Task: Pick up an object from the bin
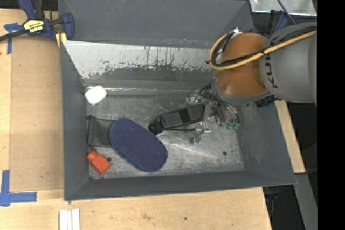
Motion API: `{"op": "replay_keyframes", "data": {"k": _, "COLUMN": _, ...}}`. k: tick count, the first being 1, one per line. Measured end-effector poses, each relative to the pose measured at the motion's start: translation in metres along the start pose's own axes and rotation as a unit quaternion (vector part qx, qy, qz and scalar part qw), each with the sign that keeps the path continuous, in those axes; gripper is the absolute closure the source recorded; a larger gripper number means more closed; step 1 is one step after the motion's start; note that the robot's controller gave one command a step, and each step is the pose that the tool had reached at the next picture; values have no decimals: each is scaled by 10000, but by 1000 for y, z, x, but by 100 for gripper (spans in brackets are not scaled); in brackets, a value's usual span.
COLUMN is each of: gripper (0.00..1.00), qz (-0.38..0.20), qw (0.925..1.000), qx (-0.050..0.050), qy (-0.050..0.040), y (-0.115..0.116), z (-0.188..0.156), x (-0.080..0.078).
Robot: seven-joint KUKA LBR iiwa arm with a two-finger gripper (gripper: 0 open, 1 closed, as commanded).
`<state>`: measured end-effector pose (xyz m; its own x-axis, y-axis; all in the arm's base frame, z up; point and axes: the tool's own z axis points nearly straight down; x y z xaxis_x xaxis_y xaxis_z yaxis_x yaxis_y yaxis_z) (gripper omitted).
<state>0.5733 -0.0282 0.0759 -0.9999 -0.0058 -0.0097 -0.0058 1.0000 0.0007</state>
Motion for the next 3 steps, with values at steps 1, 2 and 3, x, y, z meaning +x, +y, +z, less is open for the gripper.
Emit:
{"op": "replay_keyframes", "data": {"k": 1, "gripper": 100, "qz": 2, "qw": 10000, "qx": 9, "qy": -26, "y": -3, "z": -2, "x": -2}}
{"op": "replay_keyframes", "data": {"k": 2, "gripper": 100, "qz": -49, "qw": 10000, "qx": 10, "qy": 28, "y": -3, "z": -120, "x": -2}}
{"op": "replay_keyframes", "data": {"k": 3, "gripper": 100, "qz": -2071, "qw": 9783, "qx": -9, "qy": 37, "y": 80, "z": -257, "x": 19}}
